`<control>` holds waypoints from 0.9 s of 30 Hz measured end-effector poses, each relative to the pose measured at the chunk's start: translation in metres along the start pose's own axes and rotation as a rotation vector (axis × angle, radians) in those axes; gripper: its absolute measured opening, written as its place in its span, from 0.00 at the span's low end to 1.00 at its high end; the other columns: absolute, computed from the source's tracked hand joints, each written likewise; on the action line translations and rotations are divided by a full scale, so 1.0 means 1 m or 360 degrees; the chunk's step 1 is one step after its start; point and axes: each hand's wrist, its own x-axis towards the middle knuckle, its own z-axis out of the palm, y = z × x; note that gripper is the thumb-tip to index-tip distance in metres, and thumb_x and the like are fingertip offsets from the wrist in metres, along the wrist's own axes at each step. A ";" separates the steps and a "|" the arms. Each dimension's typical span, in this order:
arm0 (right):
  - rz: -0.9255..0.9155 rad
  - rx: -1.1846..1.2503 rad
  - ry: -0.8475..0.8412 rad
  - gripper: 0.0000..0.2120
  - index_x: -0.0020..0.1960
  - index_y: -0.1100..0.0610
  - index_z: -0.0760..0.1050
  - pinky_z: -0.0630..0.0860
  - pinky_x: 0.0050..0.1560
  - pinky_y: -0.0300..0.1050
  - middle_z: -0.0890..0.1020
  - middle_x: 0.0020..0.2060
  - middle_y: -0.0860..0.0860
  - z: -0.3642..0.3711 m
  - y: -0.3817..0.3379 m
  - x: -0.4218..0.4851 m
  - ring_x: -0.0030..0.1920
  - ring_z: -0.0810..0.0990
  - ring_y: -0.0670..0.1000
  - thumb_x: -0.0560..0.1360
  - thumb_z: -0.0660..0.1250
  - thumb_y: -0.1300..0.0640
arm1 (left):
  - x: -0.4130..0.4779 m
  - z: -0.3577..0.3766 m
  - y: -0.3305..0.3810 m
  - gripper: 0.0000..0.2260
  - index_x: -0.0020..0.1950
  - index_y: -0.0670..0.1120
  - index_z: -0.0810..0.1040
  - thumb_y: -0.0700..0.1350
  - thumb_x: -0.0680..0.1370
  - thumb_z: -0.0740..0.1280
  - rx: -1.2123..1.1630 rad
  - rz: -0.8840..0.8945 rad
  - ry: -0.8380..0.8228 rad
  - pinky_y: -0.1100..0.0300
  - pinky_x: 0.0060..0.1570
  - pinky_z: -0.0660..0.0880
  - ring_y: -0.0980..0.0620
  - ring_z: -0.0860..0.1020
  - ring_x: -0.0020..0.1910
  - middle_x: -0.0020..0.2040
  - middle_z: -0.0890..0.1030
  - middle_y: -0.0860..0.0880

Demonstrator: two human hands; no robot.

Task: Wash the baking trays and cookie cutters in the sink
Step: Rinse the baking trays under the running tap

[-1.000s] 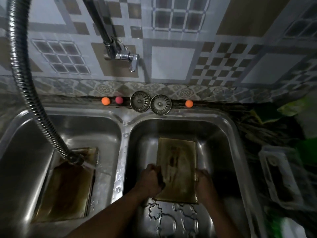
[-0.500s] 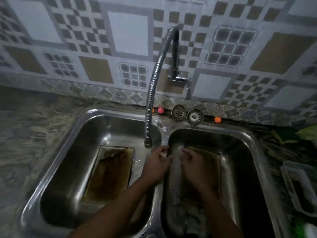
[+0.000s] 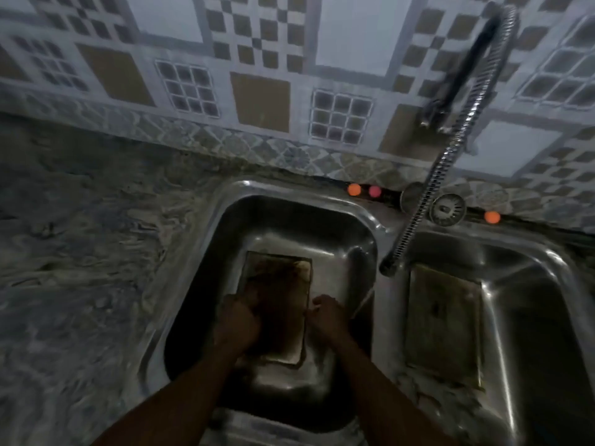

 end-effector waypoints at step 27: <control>-0.0923 -0.0110 0.0971 0.17 0.57 0.42 0.68 0.72 0.44 0.35 0.75 0.50 0.44 -0.027 -0.041 -0.079 0.47 0.76 0.40 0.78 0.64 0.62 | -0.006 -0.038 0.034 0.15 0.62 0.42 0.74 0.36 0.76 0.65 -0.1165 0.0267 0.0243 0.57 0.48 0.77 0.51 0.78 0.47 0.52 0.80 0.48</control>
